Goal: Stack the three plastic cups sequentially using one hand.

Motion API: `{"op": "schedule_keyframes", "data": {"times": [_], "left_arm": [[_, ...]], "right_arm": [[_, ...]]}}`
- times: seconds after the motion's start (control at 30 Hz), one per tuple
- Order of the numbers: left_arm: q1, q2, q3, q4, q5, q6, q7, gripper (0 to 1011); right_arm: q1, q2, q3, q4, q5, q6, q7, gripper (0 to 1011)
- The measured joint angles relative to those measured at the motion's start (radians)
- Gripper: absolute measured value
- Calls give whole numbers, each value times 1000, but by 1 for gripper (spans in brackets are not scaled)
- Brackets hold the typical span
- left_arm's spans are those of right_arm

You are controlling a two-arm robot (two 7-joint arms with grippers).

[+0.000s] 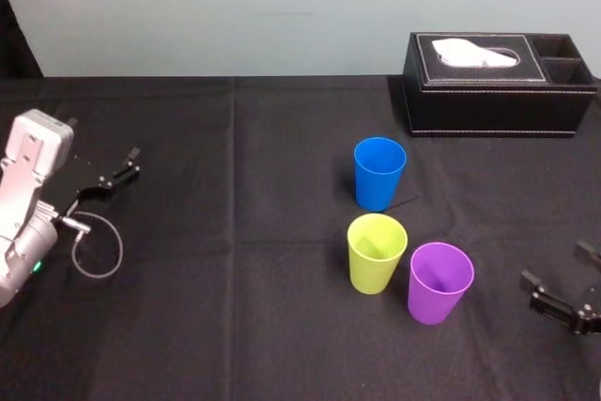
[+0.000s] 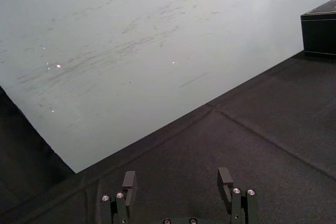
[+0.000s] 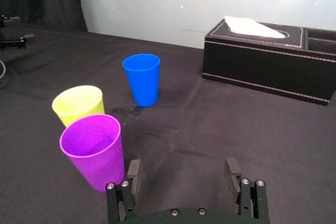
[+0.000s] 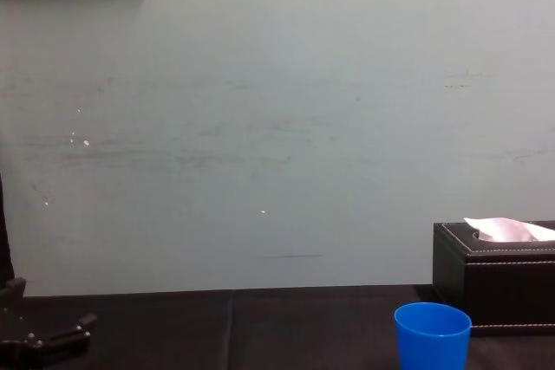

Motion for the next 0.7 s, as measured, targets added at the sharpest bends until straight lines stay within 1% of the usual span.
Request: {"op": "schedule_keyframes", "data": {"times": [0.23,0.33,0.43,0.47,0.57,0.7], "left_arm": [[0,0,0,0,0,0,0,1011],[0,0,0,0,0,0,0,1011],[0,0,0,0,0,0,0,1011],[0,0,0,0,0,0,0,1011],[0,0,0,0,0,0,0,1011],[0,0,0,0,0,0,0,1011]], "right_arm": [[-74,4,48,-39,8,15,25,1003],[-90,6,54,-46,0,11,39,1003],[-98,9,51,-45,-20,-12,71,1003],[-98,9,51,-45,-20,-12,71,1003],[-92,11,38,-32,-40,-29,101,1003],[-83,13,28,-21,-60,-39,123,1003]]}}
